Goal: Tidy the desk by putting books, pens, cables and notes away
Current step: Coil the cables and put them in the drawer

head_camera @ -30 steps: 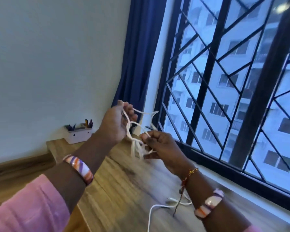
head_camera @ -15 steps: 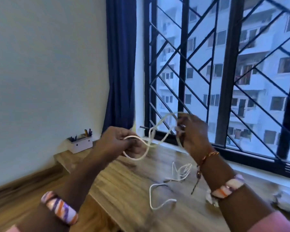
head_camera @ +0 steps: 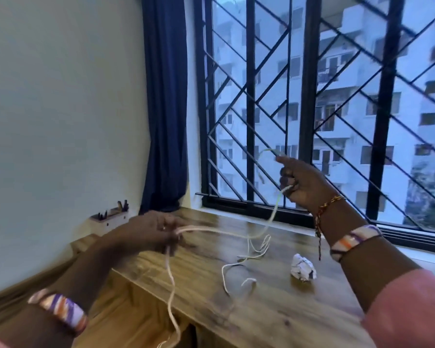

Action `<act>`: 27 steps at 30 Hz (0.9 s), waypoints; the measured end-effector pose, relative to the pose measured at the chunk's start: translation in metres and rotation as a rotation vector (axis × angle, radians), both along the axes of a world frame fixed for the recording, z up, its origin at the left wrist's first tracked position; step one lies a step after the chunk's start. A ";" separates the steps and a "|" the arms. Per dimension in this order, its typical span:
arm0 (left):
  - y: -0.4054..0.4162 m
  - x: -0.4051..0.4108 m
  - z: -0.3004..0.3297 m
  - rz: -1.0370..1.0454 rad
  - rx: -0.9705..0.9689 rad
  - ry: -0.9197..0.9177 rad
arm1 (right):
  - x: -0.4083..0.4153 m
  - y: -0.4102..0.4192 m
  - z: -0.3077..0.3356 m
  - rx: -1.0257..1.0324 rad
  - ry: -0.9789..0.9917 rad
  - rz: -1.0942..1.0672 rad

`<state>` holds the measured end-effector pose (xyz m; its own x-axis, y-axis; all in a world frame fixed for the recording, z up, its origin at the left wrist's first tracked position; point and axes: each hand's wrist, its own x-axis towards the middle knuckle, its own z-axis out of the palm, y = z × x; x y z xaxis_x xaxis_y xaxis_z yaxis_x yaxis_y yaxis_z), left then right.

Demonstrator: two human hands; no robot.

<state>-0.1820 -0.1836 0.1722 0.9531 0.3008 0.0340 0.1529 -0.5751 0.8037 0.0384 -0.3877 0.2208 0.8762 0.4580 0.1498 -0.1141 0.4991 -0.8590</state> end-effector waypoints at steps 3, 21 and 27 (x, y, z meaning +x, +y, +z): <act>-0.008 -0.023 0.023 -0.151 0.054 -0.021 | -0.050 0.015 0.022 -0.227 -0.252 0.190; 0.033 -0.098 0.105 0.136 -1.464 -1.225 | -0.194 0.012 -0.024 -0.868 -0.768 0.284; 0.063 -0.093 0.046 0.517 0.614 -0.969 | -0.206 0.017 -0.008 -0.879 -1.193 -0.114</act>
<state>-0.2750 -0.1207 0.2180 0.2344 0.3178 0.9187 -0.0304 -0.9422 0.3337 -0.1674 -0.3709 0.2125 0.4755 0.7194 0.5063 0.8601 -0.2594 -0.4393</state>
